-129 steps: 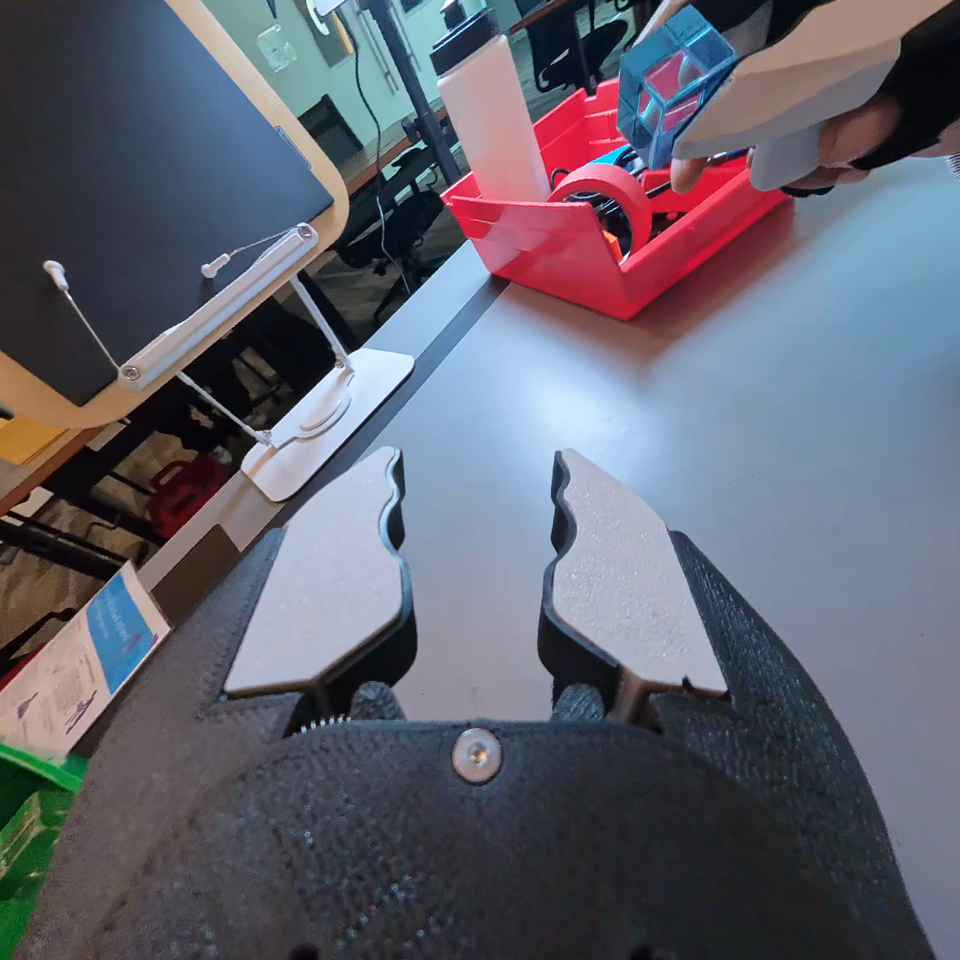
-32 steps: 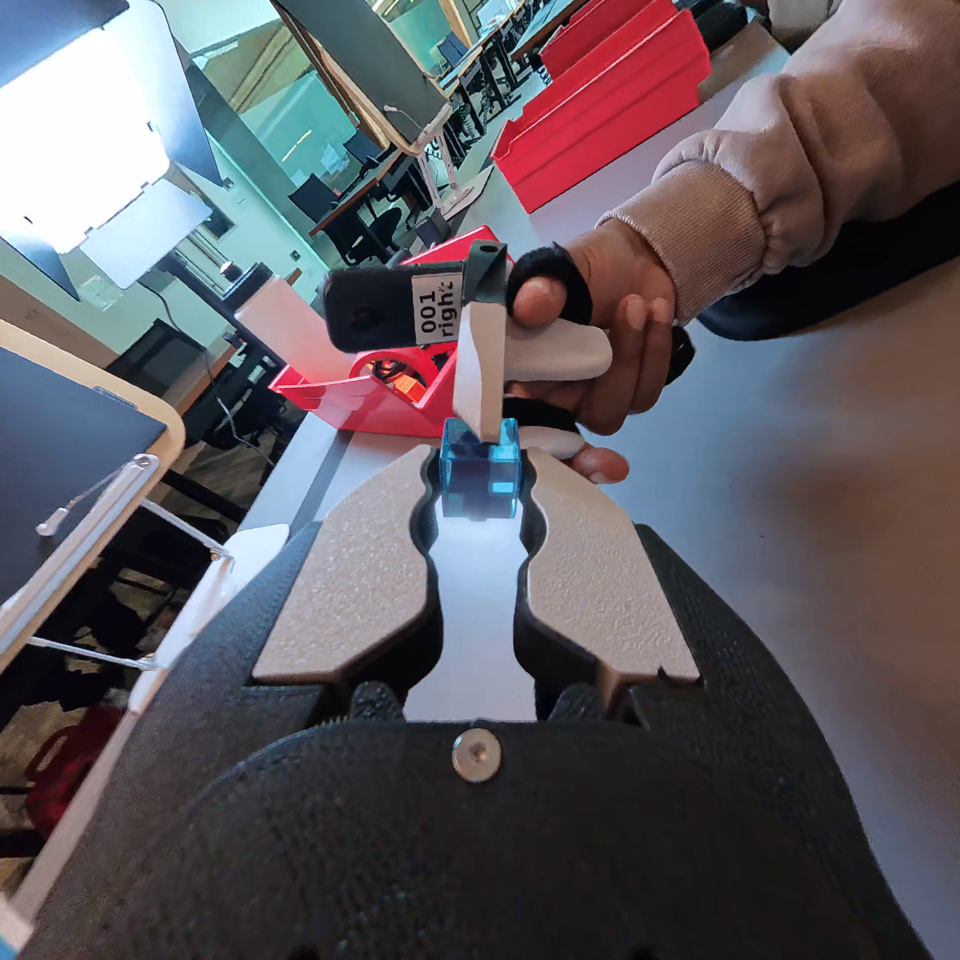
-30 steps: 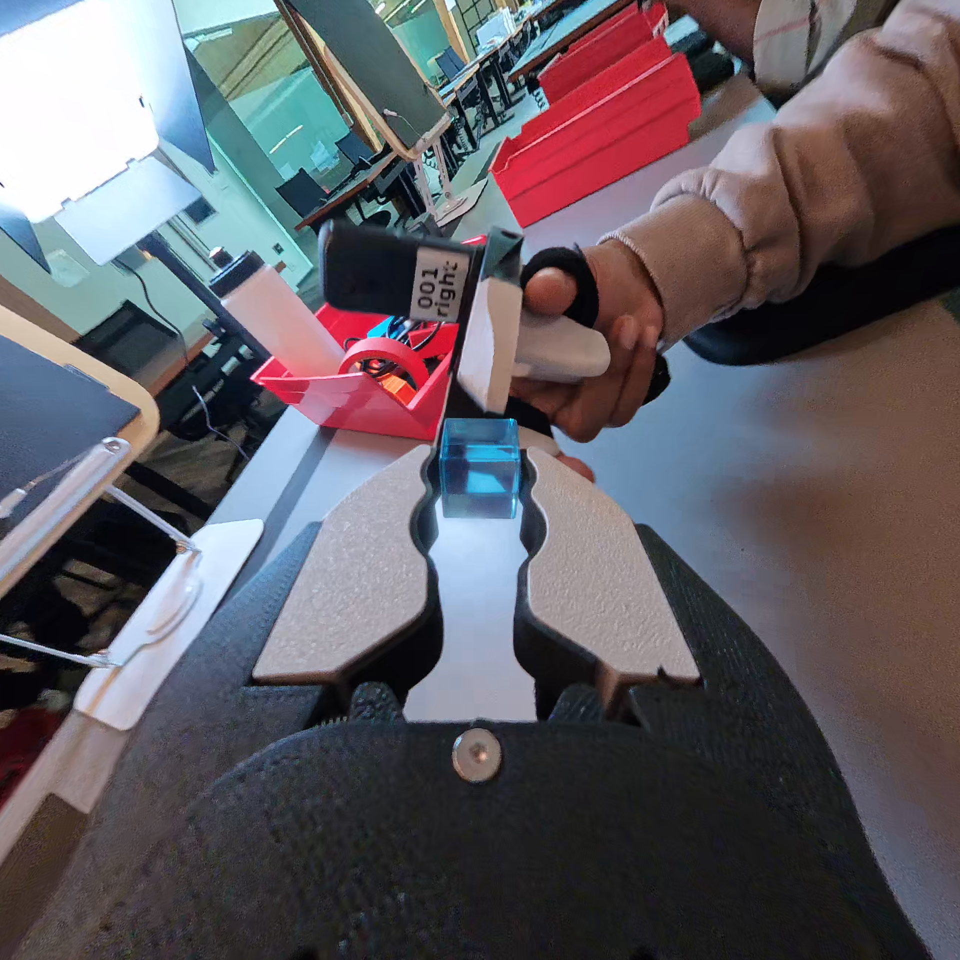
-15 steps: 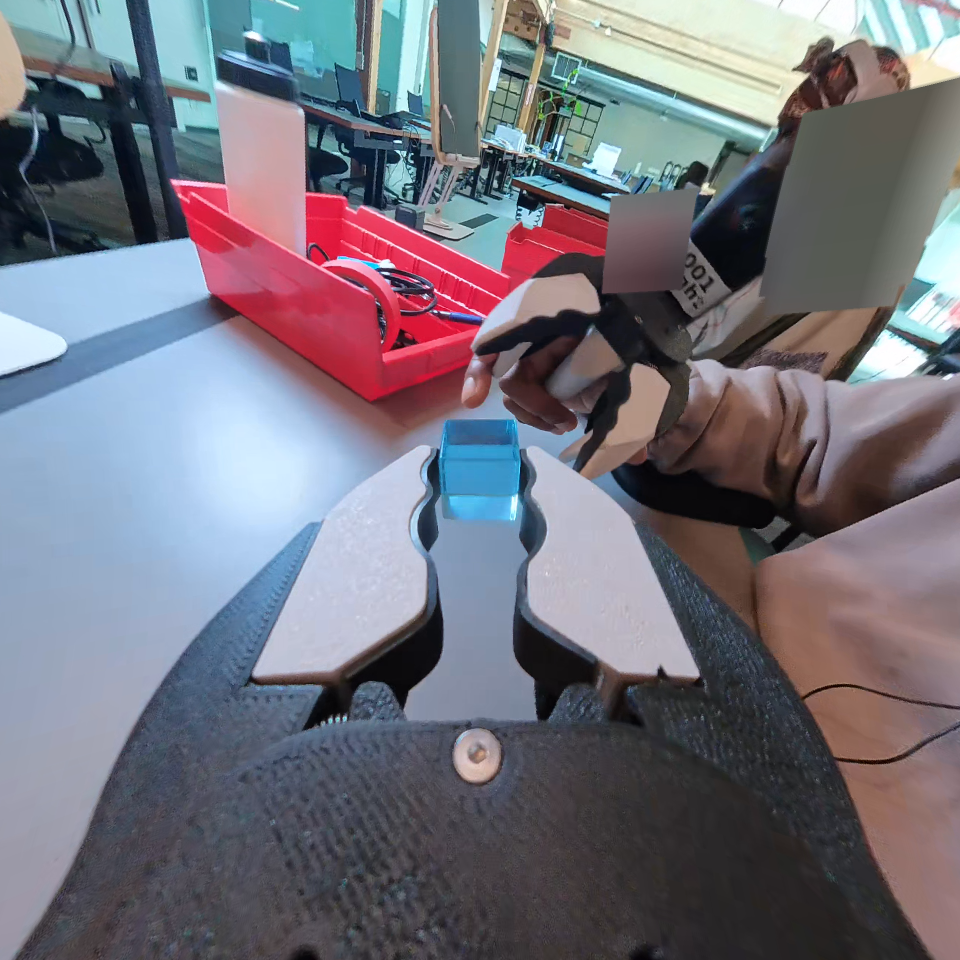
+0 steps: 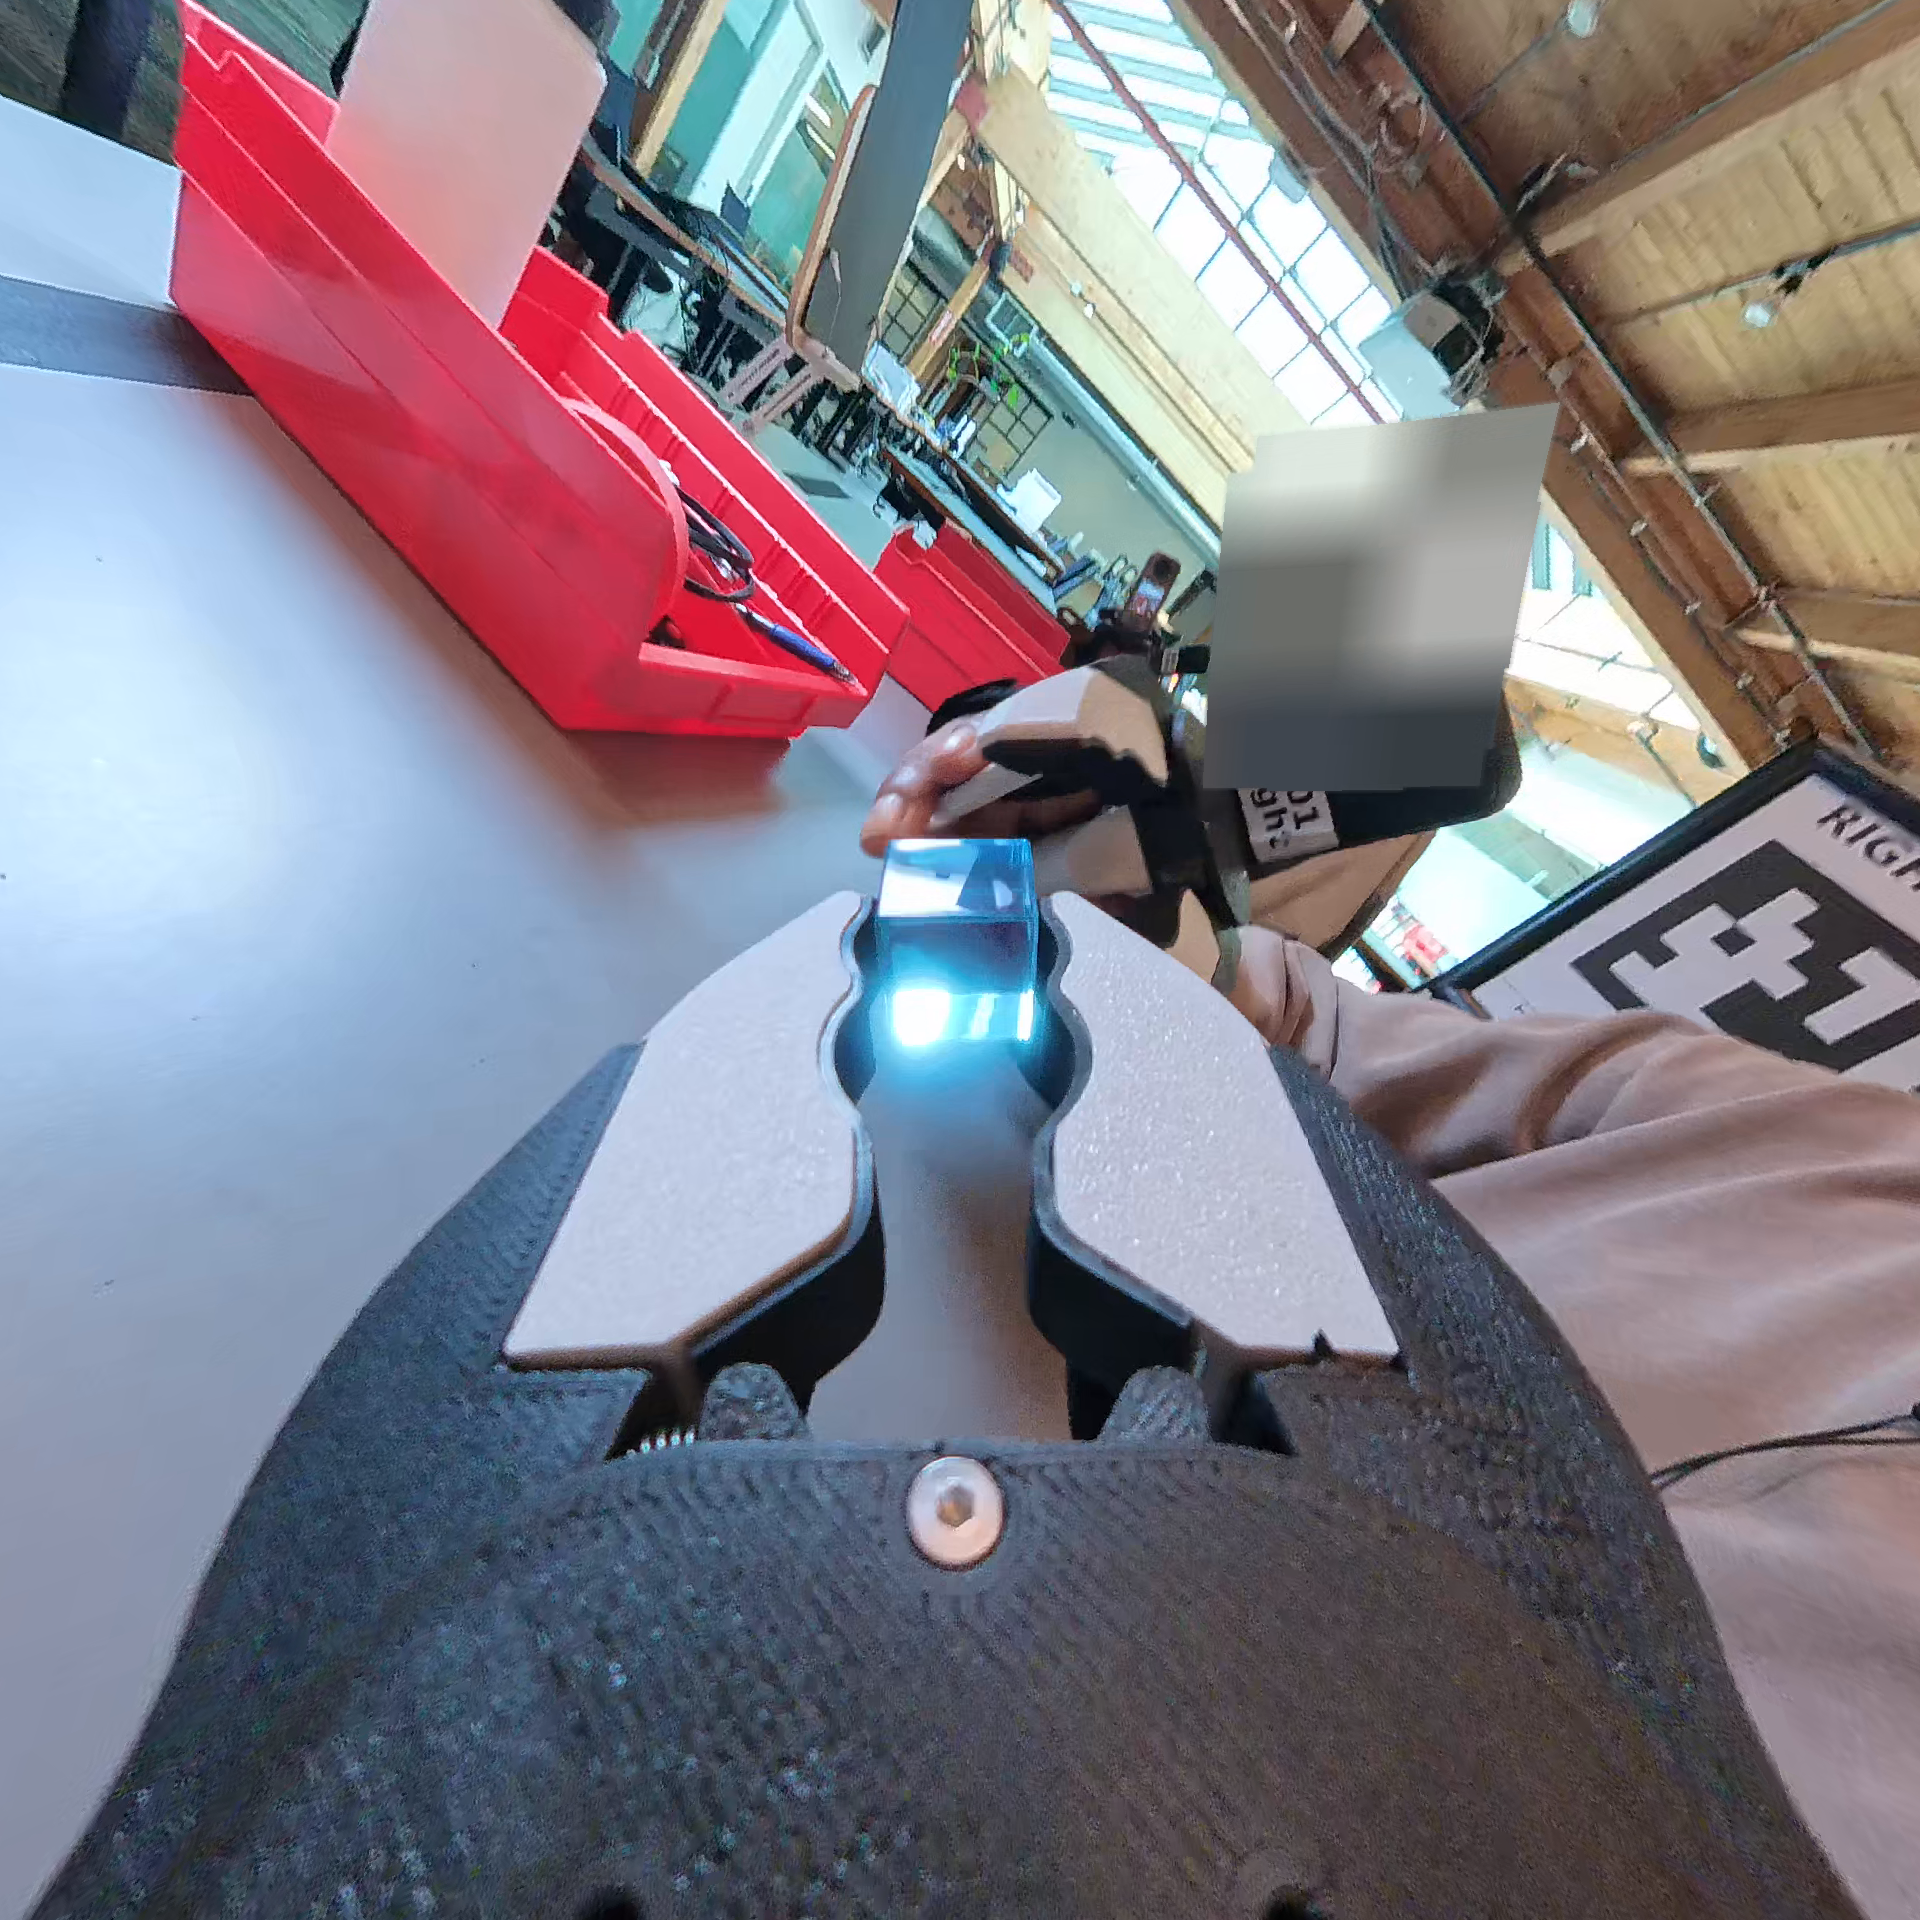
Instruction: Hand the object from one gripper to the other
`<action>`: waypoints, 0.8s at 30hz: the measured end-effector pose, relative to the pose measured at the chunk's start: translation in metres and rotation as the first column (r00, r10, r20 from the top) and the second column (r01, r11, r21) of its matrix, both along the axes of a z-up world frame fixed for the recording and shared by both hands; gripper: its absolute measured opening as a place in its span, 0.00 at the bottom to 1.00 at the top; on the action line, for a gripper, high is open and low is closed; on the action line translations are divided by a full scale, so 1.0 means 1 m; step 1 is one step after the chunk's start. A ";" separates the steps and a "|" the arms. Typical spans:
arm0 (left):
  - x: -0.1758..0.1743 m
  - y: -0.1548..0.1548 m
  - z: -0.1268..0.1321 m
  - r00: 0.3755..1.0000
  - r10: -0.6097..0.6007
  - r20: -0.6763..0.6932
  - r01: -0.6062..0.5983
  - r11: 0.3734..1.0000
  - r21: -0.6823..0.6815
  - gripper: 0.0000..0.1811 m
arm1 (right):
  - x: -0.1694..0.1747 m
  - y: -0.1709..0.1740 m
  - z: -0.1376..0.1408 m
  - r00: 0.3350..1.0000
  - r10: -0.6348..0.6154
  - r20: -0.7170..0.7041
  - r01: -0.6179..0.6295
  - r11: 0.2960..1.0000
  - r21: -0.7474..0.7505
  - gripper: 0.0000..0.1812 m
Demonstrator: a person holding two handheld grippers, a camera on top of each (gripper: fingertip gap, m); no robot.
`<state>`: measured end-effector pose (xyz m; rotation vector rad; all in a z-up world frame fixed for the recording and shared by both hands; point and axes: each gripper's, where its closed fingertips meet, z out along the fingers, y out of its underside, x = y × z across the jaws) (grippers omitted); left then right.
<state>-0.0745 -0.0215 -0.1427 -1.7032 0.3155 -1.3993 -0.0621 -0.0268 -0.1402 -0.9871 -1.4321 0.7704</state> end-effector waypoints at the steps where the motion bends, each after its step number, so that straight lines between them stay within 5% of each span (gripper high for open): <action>1: 0.001 0.000 0.002 0.999 0.011 0.033 -0.010 1.000 -0.011 0.15 | -0.003 0.001 -0.001 1.000 -0.024 -0.007 0.024 0.999 -0.023 0.34; 10: 0.011 0.000 0.008 0.987 0.122 0.102 -0.126 0.991 0.034 0.15 | -0.026 -0.003 -0.001 0.995 -0.096 -0.019 0.094 0.991 -0.094 0.31; 24: 0.021 -0.008 0.011 0.993 0.092 0.072 -0.099 0.990 0.104 0.15 | -0.021 -0.008 0.004 0.998 -0.040 -0.049 0.034 0.991 -0.127 0.23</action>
